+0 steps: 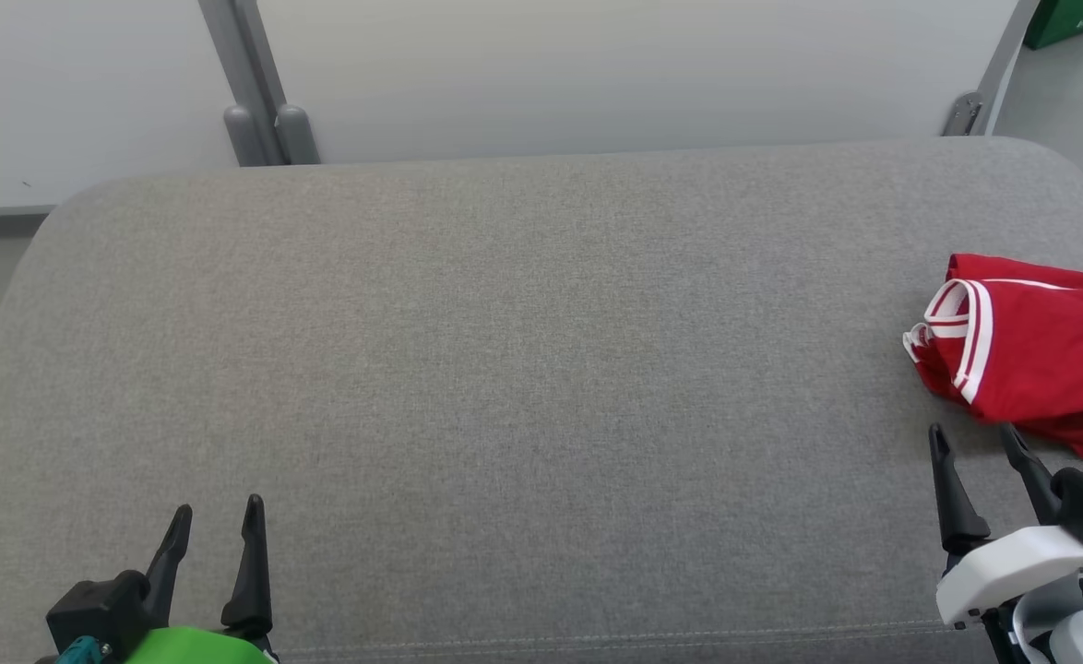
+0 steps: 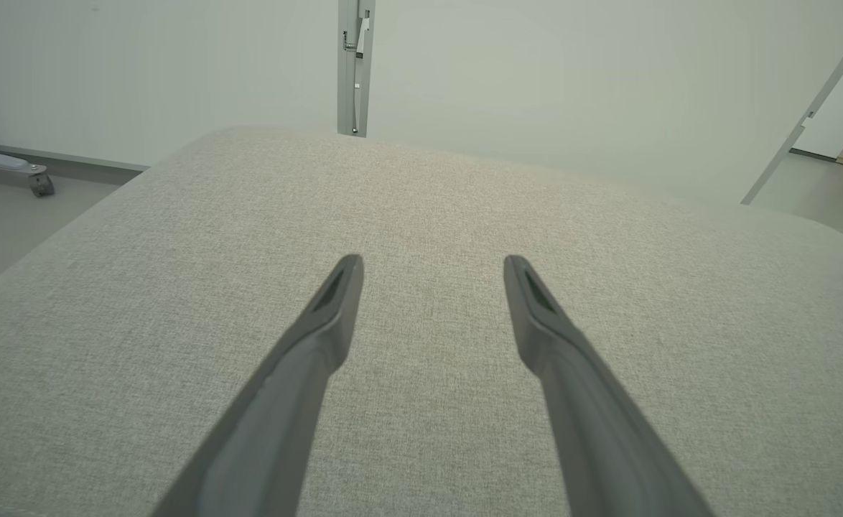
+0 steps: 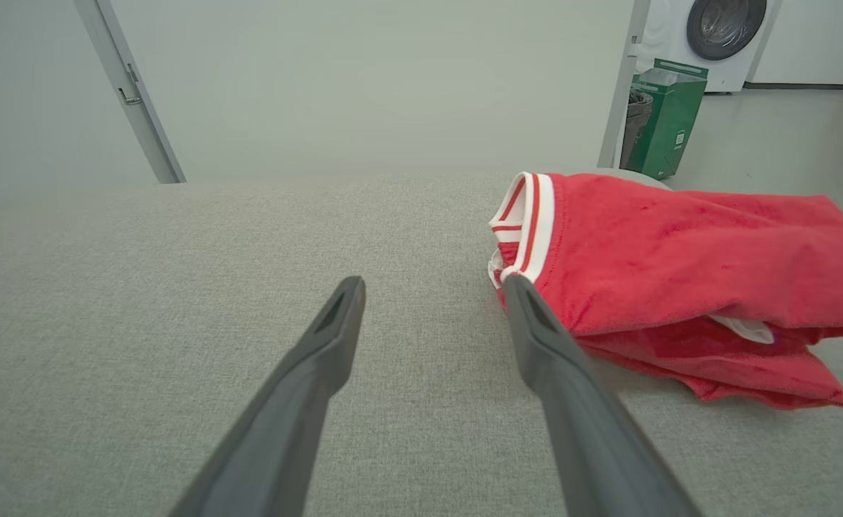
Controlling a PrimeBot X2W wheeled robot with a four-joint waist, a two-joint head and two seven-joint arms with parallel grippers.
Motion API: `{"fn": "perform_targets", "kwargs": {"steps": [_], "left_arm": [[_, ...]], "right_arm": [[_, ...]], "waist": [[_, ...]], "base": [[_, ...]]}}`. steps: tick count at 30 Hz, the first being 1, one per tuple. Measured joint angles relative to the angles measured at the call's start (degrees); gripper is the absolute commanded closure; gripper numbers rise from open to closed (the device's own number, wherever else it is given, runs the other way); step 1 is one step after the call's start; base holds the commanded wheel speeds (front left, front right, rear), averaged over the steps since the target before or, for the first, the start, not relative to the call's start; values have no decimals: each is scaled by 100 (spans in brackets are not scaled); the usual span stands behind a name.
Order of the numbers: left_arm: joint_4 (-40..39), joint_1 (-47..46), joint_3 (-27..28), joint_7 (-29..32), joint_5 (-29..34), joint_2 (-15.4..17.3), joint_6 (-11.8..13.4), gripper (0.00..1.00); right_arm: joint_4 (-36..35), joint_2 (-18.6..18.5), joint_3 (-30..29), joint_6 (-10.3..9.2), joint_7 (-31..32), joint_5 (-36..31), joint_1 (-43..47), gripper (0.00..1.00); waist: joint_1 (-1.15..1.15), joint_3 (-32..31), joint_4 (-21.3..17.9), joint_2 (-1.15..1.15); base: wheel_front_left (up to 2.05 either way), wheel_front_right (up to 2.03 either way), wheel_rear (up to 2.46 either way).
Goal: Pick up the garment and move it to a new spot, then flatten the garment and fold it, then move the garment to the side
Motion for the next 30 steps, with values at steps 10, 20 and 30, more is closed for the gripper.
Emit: {"fn": "perform_targets", "kwargs": {"steps": [10,20,30], "left_arm": [[74,58,-24,9,158,-67,10,100],[308,138,-90,67,-127,-283,-11,100],[315,137,89,244,-661,-377,-116,100]], "right_arm": [[-52,303,-97,3,3,-142,296,100],[167,586,-73,63,76,118,474,100],[151,712,-244,167,246,853,441,100]], "waist": [[0,-101,-159,0],[0,-88,-167,0],[0,-67,-173,0]], "base": [[0,0,0],[0,0,0],[0,0,0]]}}
